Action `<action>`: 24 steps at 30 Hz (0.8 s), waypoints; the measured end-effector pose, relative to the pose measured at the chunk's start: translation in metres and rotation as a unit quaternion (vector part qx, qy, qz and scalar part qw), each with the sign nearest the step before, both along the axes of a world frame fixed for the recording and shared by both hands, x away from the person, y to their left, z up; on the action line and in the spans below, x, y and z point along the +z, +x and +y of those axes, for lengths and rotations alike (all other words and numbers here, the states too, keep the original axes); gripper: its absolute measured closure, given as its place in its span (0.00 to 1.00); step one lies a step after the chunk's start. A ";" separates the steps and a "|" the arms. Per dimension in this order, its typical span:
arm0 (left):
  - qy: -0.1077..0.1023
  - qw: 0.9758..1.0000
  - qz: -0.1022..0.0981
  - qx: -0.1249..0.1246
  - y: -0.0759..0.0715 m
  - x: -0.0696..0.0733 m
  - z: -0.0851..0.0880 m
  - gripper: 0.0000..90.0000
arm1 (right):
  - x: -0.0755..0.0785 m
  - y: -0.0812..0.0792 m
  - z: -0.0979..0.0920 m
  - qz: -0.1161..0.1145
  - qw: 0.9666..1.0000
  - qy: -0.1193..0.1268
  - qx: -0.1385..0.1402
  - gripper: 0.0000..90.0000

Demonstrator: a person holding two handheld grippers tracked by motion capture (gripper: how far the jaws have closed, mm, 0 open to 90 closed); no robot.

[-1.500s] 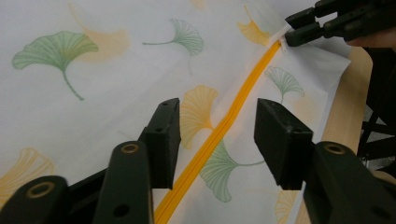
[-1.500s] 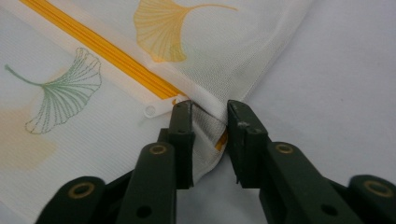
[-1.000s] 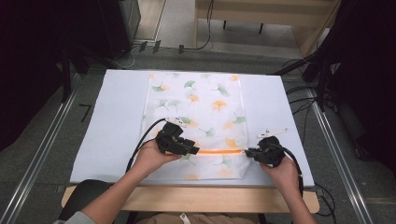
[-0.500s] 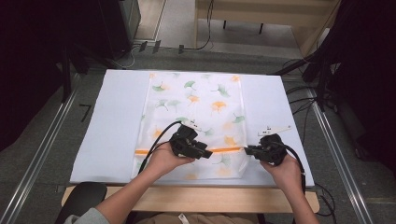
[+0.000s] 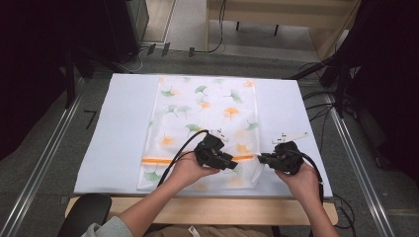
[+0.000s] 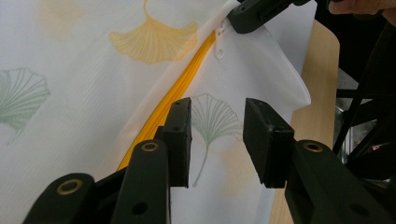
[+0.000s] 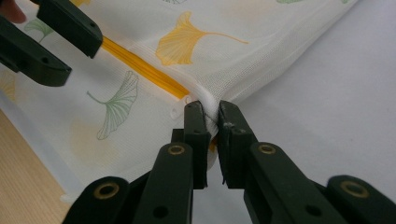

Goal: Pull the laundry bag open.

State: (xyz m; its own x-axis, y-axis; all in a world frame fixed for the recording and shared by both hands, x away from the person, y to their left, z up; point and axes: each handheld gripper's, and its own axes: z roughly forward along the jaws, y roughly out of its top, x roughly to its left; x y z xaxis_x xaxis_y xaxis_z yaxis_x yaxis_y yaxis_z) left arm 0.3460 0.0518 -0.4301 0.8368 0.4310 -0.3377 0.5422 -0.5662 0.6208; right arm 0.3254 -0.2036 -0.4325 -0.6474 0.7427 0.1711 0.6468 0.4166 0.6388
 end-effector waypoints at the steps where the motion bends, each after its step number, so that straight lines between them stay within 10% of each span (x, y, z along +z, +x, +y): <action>1: 0.000 1.000 0.000 0.000 0.000 0.000 0.000 0.71 | 0.000 0.000 0.000 0.000 1.000 0.001 0.000 0.94; 24: -0.012 1.000 -0.002 -0.017 0.009 -0.014 -0.031 0.75 | 0.010 -0.005 0.009 -0.022 0.997 0.035 0.058 0.95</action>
State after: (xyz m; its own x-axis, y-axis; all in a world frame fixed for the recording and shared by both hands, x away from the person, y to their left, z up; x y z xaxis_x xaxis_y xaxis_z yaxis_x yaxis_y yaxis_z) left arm 0.3546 0.0209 -0.4439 0.8525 0.3939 -0.3437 0.5199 -0.5697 0.6366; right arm 0.3207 -0.1949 -0.4224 -0.7359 0.6501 0.1890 0.5675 0.4401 0.6959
